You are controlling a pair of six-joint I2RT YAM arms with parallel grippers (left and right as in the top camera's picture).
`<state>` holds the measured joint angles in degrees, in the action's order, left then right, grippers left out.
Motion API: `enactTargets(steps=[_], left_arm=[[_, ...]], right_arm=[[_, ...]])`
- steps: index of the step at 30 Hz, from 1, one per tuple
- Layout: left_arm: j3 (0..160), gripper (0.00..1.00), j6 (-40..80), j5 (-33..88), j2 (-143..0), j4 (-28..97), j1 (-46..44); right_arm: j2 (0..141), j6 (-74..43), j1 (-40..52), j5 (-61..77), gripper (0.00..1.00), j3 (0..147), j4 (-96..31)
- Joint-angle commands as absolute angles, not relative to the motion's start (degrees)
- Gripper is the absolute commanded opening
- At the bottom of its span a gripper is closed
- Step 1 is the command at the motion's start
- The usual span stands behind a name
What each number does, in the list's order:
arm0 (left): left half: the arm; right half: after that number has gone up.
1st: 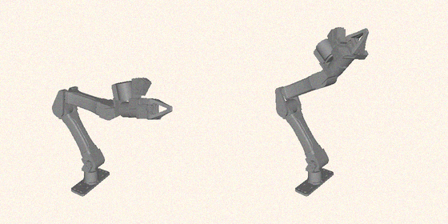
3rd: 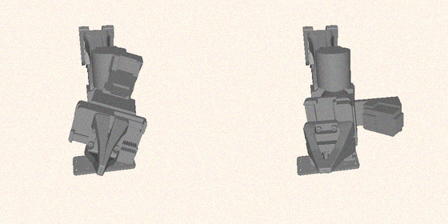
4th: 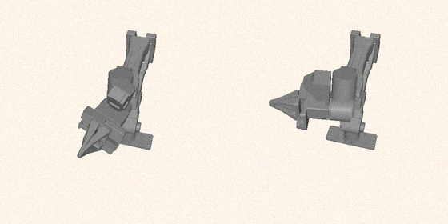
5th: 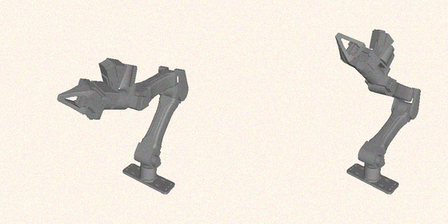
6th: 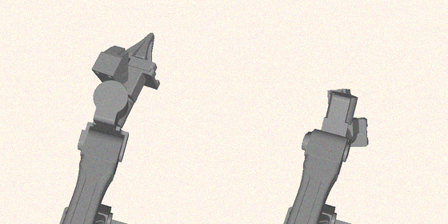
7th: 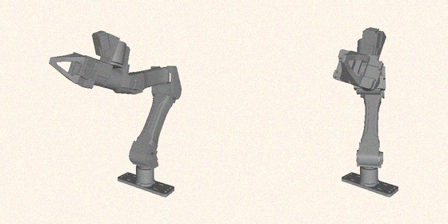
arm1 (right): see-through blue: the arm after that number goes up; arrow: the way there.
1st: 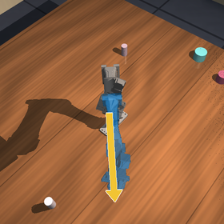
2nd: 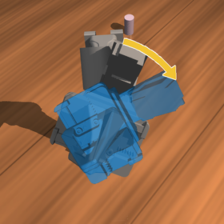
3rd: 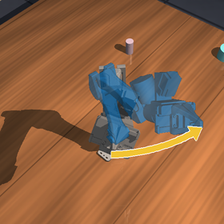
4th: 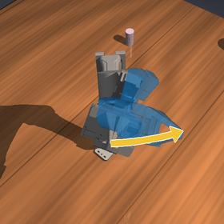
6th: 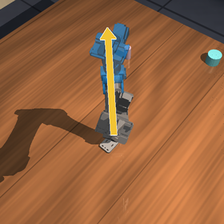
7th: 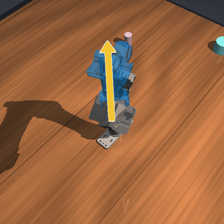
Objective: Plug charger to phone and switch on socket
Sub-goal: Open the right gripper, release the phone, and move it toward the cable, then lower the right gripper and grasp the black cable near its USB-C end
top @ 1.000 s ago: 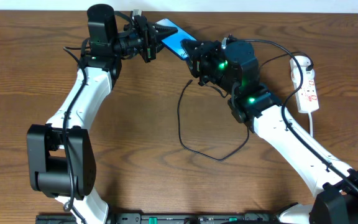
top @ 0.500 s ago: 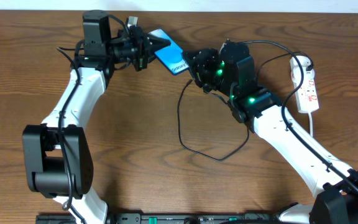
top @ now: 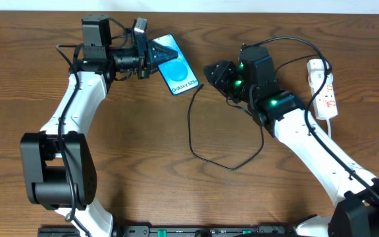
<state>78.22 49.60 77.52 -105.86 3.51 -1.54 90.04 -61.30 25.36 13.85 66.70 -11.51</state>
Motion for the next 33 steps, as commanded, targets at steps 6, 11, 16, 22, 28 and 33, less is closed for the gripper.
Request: enactTargets(steps=[6, 11, 16, 22, 28, 33], left_arm=[[77.67, 0.07, 39.92, 80.99, -104.49, 9.69, -1.23], [77.21, 0.07, 39.18, 81.01, -104.49, 10.74, -1.23], [77.14, 0.08, 39.2, 81.06, -104.49, 10.76, -0.14], [77.12, 0.07, 39.22, 84.44, -104.49, 10.9, 4.89], [77.12, 0.07, 39.24, 85.1, -104.47, 11.57, 9.87], [77.12, 0.08, 39.66, 85.1, -104.47, 11.57, 11.64]], right_arm=[[88.82, -49.15, 24.18, 13.41, 0.4, 67.72, -16.36], [88.82, -44.4, 24.18, 13.45, 0.42, 67.72, -19.33], [88.82, -39.24, 24.18, 14.39, 0.46, 67.72, -22.37], [88.82, -34.17, 24.18, 17.69, 0.48, 67.72, -23.99], [89.78, -34.13, 24.18, 19.44, 0.49, 68.25, -24.27], [94.21, -32.36, 23.97, 22.09, 0.5, 73.14, -27.24]])
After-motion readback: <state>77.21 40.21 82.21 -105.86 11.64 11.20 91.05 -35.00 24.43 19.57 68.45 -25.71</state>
